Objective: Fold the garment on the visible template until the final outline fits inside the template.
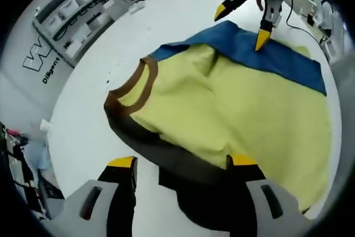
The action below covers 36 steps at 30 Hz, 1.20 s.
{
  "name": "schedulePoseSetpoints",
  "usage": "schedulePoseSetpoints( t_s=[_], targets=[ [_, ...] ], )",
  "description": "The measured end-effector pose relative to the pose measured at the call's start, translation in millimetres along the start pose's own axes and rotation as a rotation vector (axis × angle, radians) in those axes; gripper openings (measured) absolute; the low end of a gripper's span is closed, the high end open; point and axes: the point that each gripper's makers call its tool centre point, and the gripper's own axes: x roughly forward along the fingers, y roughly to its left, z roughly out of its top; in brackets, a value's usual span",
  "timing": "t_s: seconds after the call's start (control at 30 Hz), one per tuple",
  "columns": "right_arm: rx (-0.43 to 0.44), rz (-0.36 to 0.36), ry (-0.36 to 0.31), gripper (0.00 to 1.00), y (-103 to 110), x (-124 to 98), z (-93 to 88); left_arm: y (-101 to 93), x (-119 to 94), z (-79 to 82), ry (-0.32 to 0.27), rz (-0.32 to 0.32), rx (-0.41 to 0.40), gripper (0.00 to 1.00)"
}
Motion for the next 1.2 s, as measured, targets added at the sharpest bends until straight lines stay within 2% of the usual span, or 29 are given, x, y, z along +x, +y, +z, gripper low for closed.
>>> schedulePoseSetpoints(
  t_s=[0.13, 0.23, 0.27, 0.43, 0.6, 0.67, 0.8, 0.93, 1.1, 1.2],
  targets=[
    [0.013, -0.011, 0.008, 0.76, -2.0, -2.3, -3.2, -4.3, -3.9, -12.9, 0.021, -0.005, 0.003, 0.67],
    [0.028, -0.02, 0.01, 0.76, -3.0, -3.2, -4.7, -4.6, -6.4, -24.2, 0.062, 0.008, 0.018, 0.64],
    [0.035, -0.024, 0.012, 0.76, -3.1, -3.7, -5.4, -3.3, -6.1, -22.8, 0.049, 0.017, 0.012, 0.63],
    [0.029, -0.035, 0.012, 0.75, -2.8, -5.6, -7.4, -0.4, -7.0, -22.9, 0.073, 0.042, 0.022, 0.63],
    [0.031, -0.048, 0.025, 0.77, -5.9, -11.8, -13.9, 2.5, -9.4, -25.3, 0.124, 0.072, 0.143, 0.55],
    [0.027, -0.054, 0.031, 0.78, -7.1, -14.5, -17.7, 0.5, -8.3, -24.3, 0.114, 0.071, 0.162, 0.53],
    [0.028, -0.064, 0.033, 0.77, -6.9, -21.6, -23.8, 3.8, -8.6, -25.1, 0.126, 0.083, 0.136, 0.54],
    [0.044, -0.079, 0.038, 0.78, -7.6, -26.8, -30.3, 12.2, -8.9, -27.8, 0.143, 0.113, 0.071, 0.59],
    [0.048, -0.085, 0.05, 0.77, -4.1, -35.4, -37.0, 12.1, -9.2, -28.6, 0.146, 0.117, 0.07, 0.59],
    [0.07, -0.089, 0.058, 0.78, -2.5, -40.2, -40.0, 6.6, -9.1, -26.7, 0.142, 0.108, 0.111, 0.55]
  ],
)
